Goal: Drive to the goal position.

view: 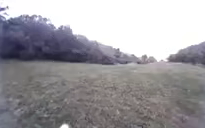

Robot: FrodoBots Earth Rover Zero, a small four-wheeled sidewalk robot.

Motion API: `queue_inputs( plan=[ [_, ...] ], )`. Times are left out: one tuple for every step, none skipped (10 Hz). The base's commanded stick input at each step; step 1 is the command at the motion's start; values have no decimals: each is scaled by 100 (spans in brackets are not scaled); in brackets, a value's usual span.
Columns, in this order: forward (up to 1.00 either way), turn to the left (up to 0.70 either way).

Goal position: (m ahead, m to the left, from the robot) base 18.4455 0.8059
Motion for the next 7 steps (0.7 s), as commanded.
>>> queue_inputs(
  plan=[
    [70,-28],
    [70,-24],
    [70,-12],
    [70,-12],
    [70,-6],
    [70,-1],
    [70,-4]
  ],
)
